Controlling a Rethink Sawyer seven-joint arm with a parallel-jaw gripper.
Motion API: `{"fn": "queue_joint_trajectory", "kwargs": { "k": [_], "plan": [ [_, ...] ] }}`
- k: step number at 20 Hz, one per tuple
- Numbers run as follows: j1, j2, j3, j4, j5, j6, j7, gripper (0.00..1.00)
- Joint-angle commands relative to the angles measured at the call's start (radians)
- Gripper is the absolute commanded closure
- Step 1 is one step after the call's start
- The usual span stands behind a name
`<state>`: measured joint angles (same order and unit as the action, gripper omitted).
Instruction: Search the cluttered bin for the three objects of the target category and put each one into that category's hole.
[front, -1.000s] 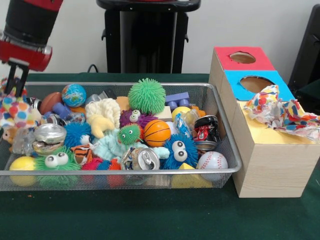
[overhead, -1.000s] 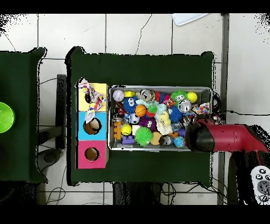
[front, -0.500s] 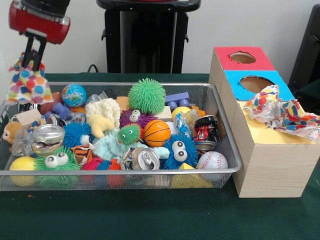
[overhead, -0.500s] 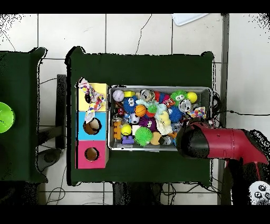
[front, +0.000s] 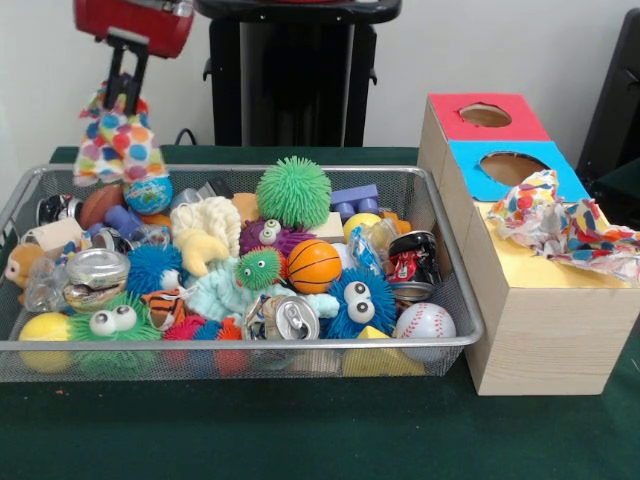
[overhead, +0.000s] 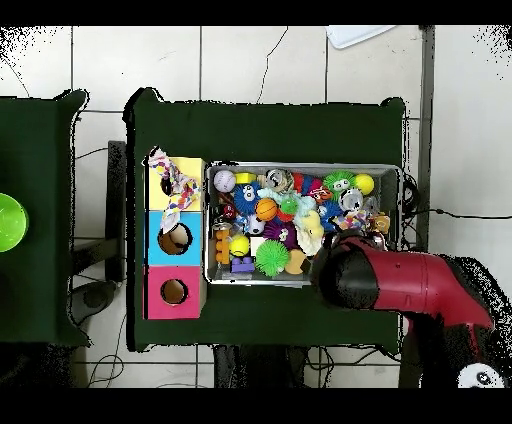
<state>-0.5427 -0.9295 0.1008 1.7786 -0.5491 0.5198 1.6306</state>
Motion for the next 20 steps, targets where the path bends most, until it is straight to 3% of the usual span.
{"fn": "queue_joint_trajectory", "kwargs": {
  "k": [1,12,20],
  "plan": [
    [0.049,-0.057,0.055,0.162,0.119,0.12,0.083,1.0],
    [0.191,-0.1,0.009,0.18,0.279,0.158,0.184,1.0],
    [0.301,-0.104,-0.045,0.152,0.358,0.166,0.256,1.0]
  ]
}}
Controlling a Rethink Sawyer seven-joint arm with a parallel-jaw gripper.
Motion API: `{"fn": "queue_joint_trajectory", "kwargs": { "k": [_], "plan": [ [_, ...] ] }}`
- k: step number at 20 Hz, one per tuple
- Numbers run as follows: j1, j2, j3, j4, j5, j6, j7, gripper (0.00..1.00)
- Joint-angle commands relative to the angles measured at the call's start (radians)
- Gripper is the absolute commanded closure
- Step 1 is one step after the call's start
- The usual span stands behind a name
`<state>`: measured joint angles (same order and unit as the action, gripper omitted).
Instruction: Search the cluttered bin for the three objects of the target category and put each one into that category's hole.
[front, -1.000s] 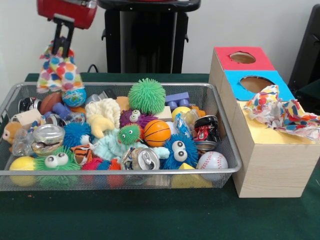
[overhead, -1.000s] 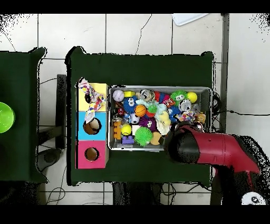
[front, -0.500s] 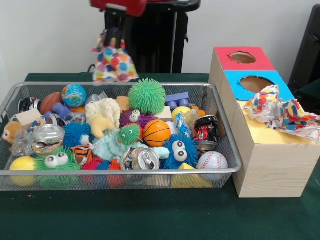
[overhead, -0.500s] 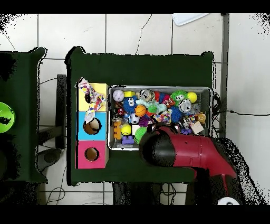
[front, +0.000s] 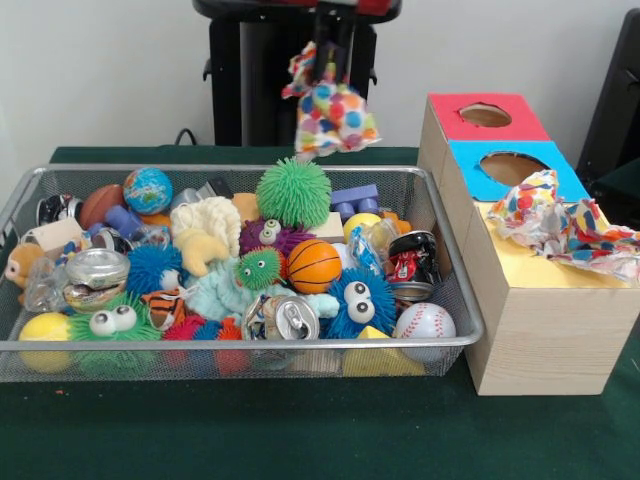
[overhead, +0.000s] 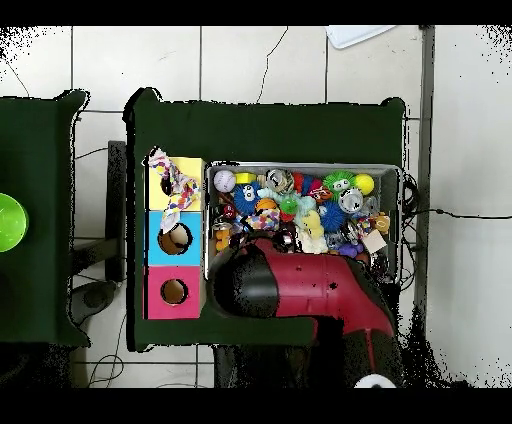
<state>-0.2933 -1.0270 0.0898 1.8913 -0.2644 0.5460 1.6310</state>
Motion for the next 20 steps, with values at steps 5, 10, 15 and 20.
{"fn": "queue_joint_trajectory", "kwargs": {
  "k": [5,10,15,20],
  "plan": [
    [0.14,0.002,-0.073,0.019,0.136,0.133,0.331,1.0],
    [0.225,0.024,-0.115,-0.023,0.171,0.145,0.371,1.0],
    [0.304,0.063,-0.153,-0.057,0.201,0.134,0.42,1.0],
    [0.384,0.118,-0.19,-0.1,0.226,0.119,0.472,1.0]
  ]
}}
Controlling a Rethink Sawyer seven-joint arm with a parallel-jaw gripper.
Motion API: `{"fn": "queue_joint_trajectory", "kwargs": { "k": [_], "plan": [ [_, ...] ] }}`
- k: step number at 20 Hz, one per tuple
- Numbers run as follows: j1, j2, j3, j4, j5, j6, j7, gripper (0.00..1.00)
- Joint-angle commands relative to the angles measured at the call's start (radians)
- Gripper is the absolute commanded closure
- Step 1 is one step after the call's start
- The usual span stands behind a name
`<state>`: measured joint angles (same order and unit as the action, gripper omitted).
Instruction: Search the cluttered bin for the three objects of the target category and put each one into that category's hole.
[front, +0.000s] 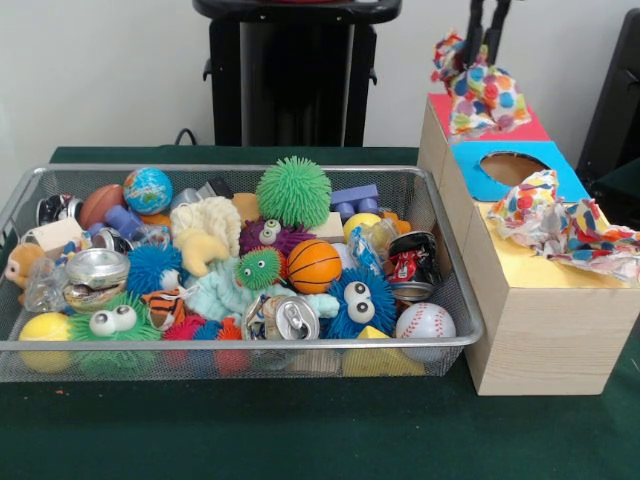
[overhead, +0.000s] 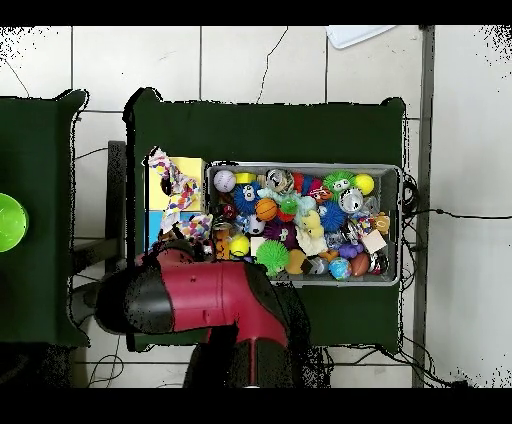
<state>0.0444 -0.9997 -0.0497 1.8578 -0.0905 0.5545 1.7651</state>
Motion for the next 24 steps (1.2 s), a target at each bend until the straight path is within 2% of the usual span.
{"fn": "queue_joint_trajectory", "kwargs": {
  "k": [1,6,13,24],
  "plan": [
    [0.06,0.101,-0.056,-0.075,0.058,0.107,0.346,1.0],
    [0.124,0.143,-0.086,-0.126,0.076,0.115,0.381,1.0],
    [0.179,0.205,-0.116,-0.204,0.099,0.127,0.409,1.0],
    [0.244,0.24,-0.156,-0.307,0.125,0.195,0.416,1.0]
  ]
}}
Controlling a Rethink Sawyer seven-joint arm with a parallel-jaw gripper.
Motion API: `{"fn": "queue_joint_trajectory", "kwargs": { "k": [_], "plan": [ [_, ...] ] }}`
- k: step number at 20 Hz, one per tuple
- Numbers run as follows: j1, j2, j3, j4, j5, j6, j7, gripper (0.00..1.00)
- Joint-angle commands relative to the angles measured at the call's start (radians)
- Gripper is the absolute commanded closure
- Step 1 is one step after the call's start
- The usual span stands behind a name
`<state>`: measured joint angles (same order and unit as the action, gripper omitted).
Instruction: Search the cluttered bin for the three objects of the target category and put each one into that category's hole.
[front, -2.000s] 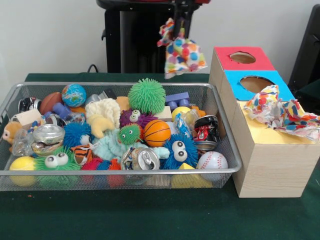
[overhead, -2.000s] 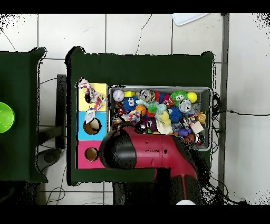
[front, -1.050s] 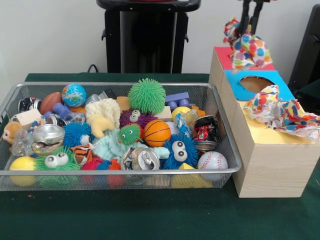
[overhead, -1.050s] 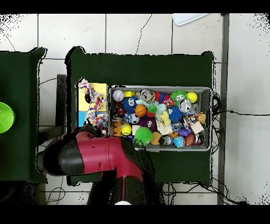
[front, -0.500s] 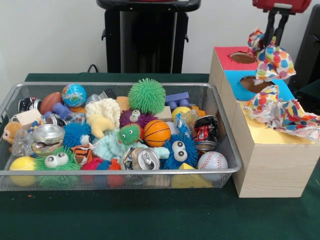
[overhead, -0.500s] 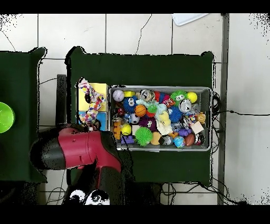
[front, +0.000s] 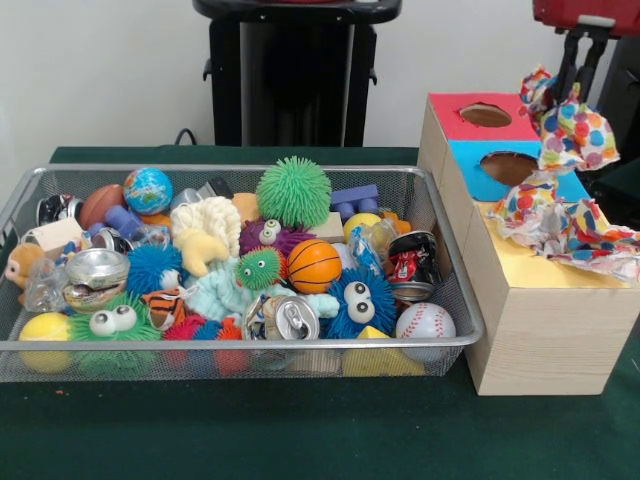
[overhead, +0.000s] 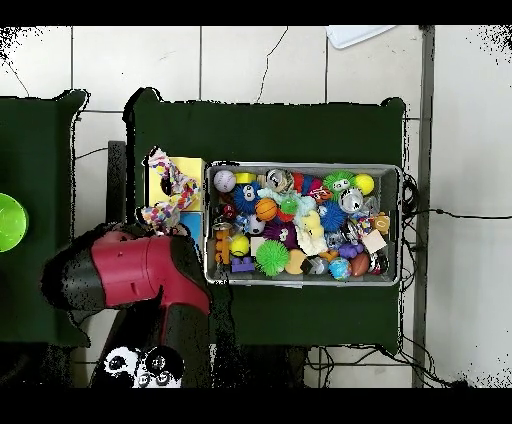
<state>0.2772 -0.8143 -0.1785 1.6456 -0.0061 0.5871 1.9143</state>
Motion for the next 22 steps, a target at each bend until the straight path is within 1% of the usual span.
{"fn": "queue_joint_trajectory", "kwargs": {
  "k": [1,4,7,9,15,22],
  "plan": [
    [0.012,0.052,-0.028,-0.101,0.045,0.17,0.263,1.0],
    [0.016,0.048,-0.035,-0.127,0.053,0.204,0.258,1.0],
    [0.012,0.045,-0.033,-0.124,0.061,0.193,0.248,1.0],
    [0.003,0.058,-0.03,-0.128,0.064,0.178,0.241,1.0],
    [-0.007,0.078,-0.03,-0.082,0.068,0.1,0.232,1.0],
    [-0.007,0.094,-0.027,-0.026,0.081,0.024,0.245,1.0]
  ]
}}
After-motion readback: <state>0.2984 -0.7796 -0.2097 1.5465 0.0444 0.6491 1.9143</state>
